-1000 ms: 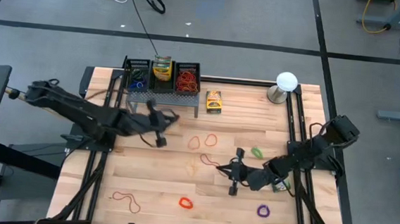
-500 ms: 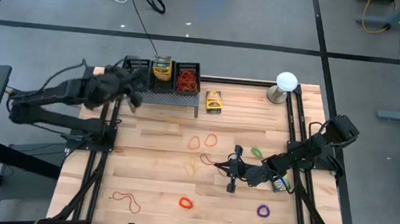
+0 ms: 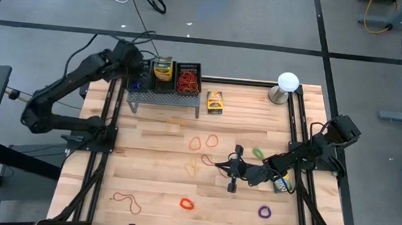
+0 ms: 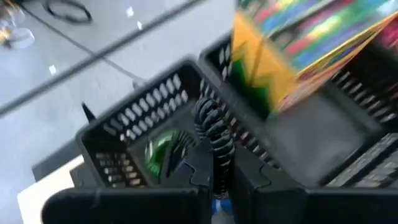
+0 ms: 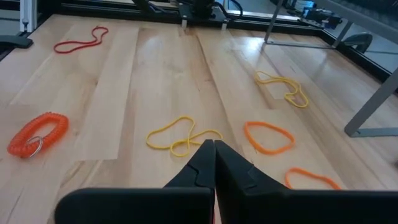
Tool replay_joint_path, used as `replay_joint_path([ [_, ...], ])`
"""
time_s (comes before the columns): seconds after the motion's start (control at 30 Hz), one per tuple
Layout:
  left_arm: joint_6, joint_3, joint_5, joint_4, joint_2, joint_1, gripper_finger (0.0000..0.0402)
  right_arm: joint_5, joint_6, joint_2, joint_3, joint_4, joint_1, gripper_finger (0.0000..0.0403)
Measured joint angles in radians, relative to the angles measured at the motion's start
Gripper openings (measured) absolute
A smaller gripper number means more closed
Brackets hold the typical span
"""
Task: Pick & Place Office Desk Supplies
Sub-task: Put the black spiral keychain into the left black bin
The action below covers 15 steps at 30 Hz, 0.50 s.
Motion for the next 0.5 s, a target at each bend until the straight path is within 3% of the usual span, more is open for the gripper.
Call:
replay_joint_path([
  [0.37, 0.035, 0.000, 0.197, -0.109, 0.021, 0.062, 0.0041, 0.000, -0.015, 0.000, 0.000, 0.000, 0.000, 0.0002],
  [0.5, 0.026, -0.011, 0.185, -0.145, 0.021, 0.062, 0.0058, 0.000, -0.015, 0.000, 0.000, 0.000, 0.000, 0.0002],
])
